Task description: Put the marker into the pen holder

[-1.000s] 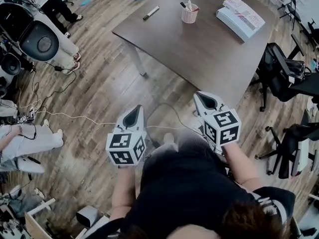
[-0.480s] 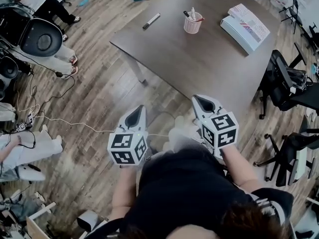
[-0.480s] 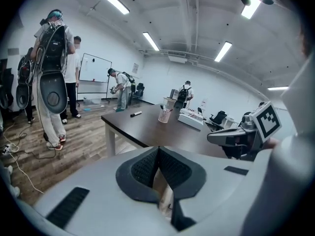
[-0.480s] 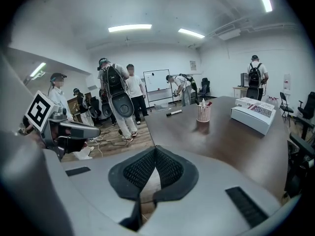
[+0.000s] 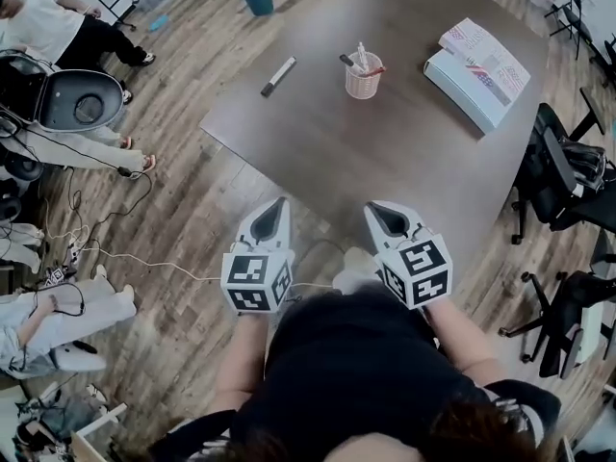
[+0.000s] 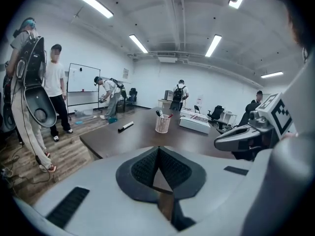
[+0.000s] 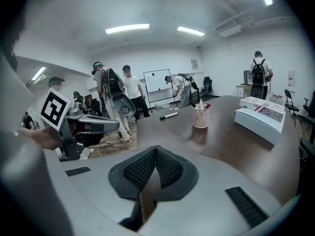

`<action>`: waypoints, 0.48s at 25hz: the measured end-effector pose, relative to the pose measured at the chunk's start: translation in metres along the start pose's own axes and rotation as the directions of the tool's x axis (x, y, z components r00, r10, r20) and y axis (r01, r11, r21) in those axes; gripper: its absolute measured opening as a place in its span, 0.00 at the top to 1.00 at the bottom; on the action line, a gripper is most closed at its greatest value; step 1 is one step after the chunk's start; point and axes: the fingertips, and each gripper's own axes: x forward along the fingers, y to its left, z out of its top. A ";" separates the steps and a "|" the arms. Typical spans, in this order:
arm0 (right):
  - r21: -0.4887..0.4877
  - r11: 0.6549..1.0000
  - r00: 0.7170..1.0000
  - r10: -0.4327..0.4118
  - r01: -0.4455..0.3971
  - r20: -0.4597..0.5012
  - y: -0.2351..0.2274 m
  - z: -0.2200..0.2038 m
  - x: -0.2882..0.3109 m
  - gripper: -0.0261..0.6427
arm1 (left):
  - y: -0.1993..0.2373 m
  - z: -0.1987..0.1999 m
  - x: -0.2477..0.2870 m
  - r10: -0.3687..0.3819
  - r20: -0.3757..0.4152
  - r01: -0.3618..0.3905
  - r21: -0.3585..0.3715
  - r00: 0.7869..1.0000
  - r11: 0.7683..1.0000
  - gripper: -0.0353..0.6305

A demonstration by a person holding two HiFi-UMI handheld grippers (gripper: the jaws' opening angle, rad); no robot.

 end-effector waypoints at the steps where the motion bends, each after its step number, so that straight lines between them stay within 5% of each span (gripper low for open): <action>1: 0.002 1.000 1.000 -0.003 0.003 0.002 -0.007 0.001 0.002 0.93 | 0.001 0.003 0.009 -0.003 -0.007 0.003 0.003 1.000 1.000 0.91; 12: 0.100 0.992 0.997 -0.079 0.077 0.017 -0.063 0.004 0.015 0.93 | 0.028 0.035 0.078 0.003 -0.030 -0.001 0.064 1.000 0.998 0.91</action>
